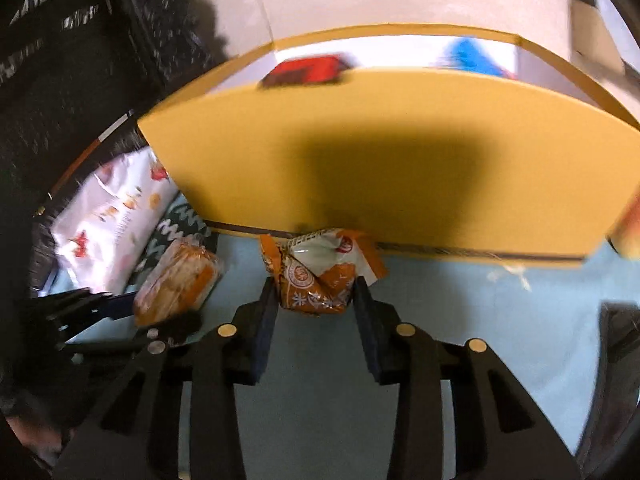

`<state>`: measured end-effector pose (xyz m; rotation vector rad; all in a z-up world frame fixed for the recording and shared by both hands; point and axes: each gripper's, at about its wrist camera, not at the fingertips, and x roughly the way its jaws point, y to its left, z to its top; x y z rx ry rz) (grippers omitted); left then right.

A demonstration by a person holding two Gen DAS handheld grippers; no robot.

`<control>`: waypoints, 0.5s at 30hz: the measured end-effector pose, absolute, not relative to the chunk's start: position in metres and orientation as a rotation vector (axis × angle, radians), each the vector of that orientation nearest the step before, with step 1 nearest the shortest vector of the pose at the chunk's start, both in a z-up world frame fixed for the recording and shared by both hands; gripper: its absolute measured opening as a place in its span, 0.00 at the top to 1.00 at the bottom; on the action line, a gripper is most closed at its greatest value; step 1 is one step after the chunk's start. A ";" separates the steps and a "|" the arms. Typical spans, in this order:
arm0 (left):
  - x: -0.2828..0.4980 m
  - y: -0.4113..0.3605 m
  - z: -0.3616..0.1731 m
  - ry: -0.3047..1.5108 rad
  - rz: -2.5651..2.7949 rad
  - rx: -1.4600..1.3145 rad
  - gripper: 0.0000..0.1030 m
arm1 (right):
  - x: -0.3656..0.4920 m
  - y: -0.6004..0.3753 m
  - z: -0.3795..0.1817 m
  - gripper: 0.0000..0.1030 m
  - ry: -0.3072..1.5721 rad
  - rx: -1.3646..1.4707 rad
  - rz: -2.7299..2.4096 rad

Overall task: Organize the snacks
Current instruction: 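Drop the orange snack into the yellow box with the right gripper while the left gripper holds the crackers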

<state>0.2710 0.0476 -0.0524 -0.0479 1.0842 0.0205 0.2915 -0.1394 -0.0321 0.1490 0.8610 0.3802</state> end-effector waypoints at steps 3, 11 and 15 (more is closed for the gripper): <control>0.263 0.044 -0.040 1.057 0.021 -0.043 0.52 | 0.276 -0.162 -0.016 0.63 0.835 0.183 0.403; 0.248 0.026 0.049 0.909 -0.046 -0.027 0.53 | 0.241 -0.221 0.059 0.62 0.618 0.280 0.418; 0.289 0.016 0.085 0.897 -0.068 -0.058 0.82 | 0.264 -0.233 0.084 0.61 0.544 0.283 0.343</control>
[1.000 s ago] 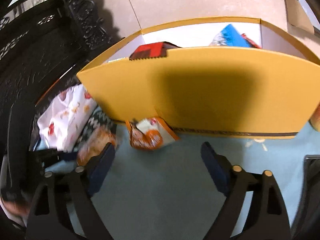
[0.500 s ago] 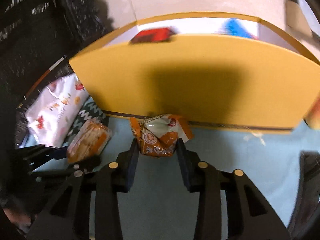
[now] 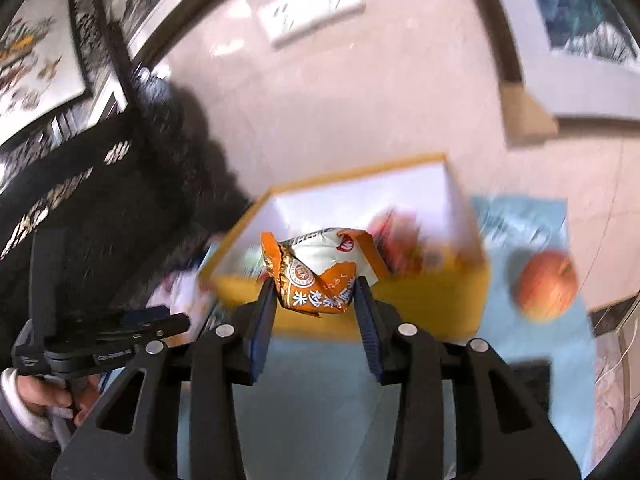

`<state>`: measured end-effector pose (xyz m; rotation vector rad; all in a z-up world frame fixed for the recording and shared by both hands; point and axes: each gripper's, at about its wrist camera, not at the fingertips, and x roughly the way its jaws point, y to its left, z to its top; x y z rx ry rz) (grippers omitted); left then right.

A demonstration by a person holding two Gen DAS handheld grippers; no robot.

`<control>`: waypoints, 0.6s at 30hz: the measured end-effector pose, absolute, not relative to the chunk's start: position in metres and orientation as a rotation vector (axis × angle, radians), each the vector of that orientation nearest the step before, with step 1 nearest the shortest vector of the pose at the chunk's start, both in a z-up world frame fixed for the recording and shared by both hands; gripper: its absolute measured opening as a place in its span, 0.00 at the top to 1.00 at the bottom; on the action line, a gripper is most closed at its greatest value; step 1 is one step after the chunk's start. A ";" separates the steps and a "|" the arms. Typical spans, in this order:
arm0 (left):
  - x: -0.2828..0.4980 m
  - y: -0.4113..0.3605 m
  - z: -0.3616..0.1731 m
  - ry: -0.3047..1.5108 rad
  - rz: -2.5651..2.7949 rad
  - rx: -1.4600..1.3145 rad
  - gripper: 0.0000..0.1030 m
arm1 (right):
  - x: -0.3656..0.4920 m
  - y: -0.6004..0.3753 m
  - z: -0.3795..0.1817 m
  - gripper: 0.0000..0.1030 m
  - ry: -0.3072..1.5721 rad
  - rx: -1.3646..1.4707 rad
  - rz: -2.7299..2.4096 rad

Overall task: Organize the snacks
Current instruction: 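Drop the orange snack into the yellow box with the right gripper while the left gripper holds the crackers, then carry the cracker box over the yellow box and open the left gripper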

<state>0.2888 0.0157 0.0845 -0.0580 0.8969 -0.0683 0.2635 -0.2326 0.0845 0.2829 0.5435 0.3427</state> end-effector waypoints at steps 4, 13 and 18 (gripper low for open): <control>0.347 0.005 0.098 0.878 -0.070 -0.090 0.83 | 0.316 -0.228 0.086 0.61 0.583 0.283 0.243; 0.301 -0.014 0.064 0.888 -0.046 0.003 0.08 | 0.306 -0.245 0.067 0.78 0.609 0.318 0.353; 0.287 -0.022 0.021 0.972 -0.016 0.012 0.07 | 0.264 -0.256 0.059 0.79 0.625 0.374 0.425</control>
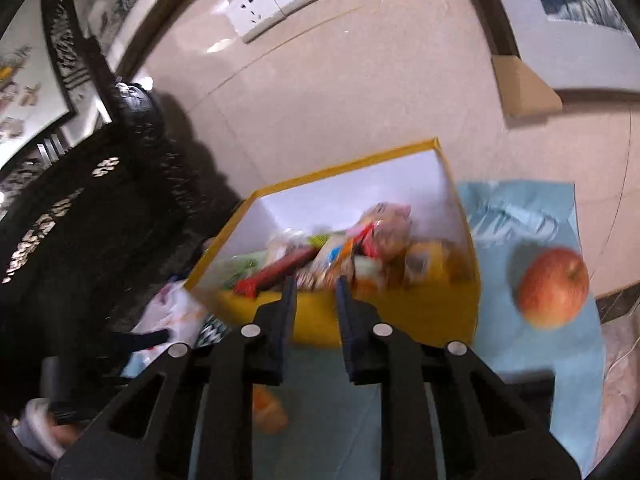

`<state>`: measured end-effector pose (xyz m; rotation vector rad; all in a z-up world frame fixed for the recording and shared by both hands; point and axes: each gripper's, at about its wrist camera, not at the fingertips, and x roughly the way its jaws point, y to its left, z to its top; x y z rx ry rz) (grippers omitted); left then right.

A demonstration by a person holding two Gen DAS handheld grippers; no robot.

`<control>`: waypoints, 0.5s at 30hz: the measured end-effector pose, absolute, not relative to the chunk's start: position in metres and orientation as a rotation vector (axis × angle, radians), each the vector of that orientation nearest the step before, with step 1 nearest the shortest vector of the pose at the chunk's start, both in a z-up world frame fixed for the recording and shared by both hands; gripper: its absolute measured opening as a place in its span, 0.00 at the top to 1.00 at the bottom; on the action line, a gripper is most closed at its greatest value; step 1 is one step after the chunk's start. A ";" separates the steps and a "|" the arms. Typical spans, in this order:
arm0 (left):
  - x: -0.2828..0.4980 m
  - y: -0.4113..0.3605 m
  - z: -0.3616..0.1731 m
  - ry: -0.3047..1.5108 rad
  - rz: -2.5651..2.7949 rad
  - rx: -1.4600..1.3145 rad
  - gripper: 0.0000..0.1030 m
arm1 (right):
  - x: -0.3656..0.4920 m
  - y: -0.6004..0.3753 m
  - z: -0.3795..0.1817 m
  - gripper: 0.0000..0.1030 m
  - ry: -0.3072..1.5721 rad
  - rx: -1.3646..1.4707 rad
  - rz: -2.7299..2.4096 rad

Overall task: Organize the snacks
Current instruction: 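Carry the cracker box over the yellow box and open the left gripper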

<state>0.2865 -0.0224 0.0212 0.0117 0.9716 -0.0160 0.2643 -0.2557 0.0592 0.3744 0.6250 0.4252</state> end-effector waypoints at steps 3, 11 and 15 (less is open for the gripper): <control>0.289 -0.026 -0.001 1.047 -0.010 -0.088 0.07 | 0.243 -0.258 0.054 0.79 0.641 0.369 0.443; 0.317 -0.045 -0.033 1.094 0.109 -0.074 0.02 | 0.214 -0.258 0.048 0.72 0.642 0.394 0.509; 0.320 -0.048 -0.035 1.066 0.100 -0.065 0.02 | 0.217 -0.263 0.039 0.67 0.656 0.438 0.519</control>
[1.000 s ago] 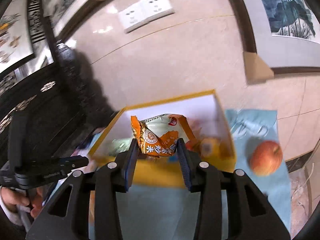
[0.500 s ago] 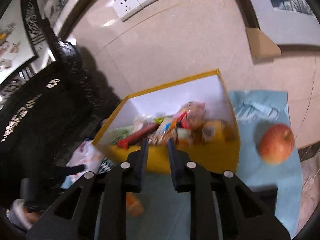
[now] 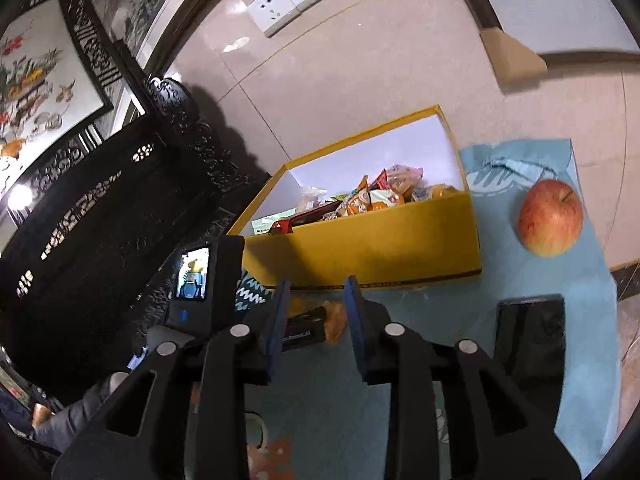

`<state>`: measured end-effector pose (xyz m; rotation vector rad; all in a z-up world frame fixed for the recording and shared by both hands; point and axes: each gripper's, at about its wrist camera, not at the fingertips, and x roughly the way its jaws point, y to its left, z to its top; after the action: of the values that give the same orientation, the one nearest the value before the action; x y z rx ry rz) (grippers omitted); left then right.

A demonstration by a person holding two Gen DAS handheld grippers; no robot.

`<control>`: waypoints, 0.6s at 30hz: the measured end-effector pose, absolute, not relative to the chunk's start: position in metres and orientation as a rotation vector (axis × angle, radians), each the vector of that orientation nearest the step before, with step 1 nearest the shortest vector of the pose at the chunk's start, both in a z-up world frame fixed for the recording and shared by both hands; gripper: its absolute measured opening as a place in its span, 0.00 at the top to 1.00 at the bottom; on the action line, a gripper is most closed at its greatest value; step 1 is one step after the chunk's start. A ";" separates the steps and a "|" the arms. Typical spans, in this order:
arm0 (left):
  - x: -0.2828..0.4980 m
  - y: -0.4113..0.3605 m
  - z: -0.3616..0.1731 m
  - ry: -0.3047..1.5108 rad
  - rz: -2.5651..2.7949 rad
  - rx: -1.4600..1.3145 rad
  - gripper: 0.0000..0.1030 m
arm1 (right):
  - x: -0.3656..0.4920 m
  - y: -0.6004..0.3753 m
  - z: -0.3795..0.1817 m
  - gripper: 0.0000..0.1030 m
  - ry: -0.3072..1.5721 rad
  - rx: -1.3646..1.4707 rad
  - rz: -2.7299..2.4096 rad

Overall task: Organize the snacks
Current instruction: 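Carry the cracker box over the yellow box and open the left gripper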

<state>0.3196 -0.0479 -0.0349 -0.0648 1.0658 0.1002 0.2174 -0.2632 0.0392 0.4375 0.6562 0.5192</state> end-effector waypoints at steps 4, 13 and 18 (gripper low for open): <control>0.323 -0.047 -0.036 1.073 0.078 -0.095 0.02 | 0.219 -0.256 0.033 0.66 0.678 0.425 0.537; 0.325 -0.061 -0.046 1.110 0.031 -0.087 0.02 | 0.220 -0.250 0.028 0.61 0.696 0.386 0.525; 0.332 -0.067 -0.056 1.131 0.044 -0.067 0.22 | 0.222 -0.247 0.025 0.61 0.706 0.381 0.531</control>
<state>0.3315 -0.0668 -0.0559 -0.0666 1.1312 0.0444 0.2220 -0.2467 0.0255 0.3813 0.7056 0.5314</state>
